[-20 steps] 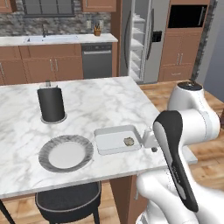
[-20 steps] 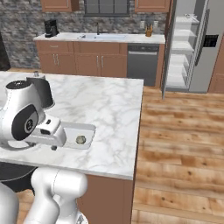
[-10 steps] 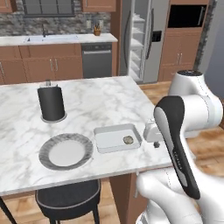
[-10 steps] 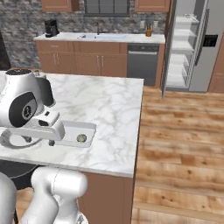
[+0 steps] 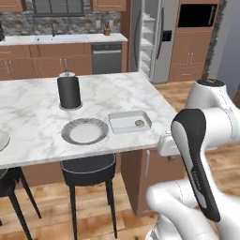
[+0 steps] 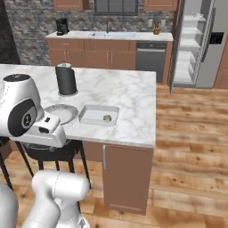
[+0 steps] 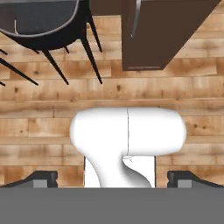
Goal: Place two dumplings into each of the tupperware containers and then place the containers in the fridge.
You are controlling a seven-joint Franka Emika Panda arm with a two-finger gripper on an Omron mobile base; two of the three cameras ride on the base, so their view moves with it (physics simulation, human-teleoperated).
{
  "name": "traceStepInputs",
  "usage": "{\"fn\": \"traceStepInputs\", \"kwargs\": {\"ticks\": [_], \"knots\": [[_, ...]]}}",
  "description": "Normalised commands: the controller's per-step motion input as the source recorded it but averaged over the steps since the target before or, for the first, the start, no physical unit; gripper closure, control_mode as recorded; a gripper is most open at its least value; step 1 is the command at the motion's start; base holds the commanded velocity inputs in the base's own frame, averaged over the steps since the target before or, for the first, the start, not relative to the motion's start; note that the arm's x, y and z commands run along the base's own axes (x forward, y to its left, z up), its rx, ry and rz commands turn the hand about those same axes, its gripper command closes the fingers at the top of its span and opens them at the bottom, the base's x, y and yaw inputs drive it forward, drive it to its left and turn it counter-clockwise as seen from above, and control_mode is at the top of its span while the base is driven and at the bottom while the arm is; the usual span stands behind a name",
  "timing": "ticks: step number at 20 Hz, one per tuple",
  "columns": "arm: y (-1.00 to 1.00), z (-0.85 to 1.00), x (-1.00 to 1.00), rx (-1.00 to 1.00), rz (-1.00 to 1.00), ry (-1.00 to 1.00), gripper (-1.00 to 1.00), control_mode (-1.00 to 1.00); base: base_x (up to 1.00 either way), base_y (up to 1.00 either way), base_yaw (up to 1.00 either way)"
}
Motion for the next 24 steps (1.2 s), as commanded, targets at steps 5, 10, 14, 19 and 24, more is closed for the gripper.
{"fn": "traceStepInputs", "kwargs": {"ticks": [5,10,14,19,24], "knots": [[0.00,0.00,0.00,0.00,0.00,0.00,-1.00,1.00,0.08,1.00,0.00],[0.00,0.00,0.00,0.00,0.00,0.00,-1.00,1.00,0.00,1.00,0.00],[0.00,0.00,0.00,0.00,0.00,0.00,-1.00,1.00,0.22,1.00,0.00],[0.00,0.00,0.00,0.00,0.00,0.00,-1.00,1.00,0.44,1.00,0.00],[0.00,0.00,0.00,0.00,0.00,0.00,-1.00,1.00,0.21,0.95,0.00]]}}
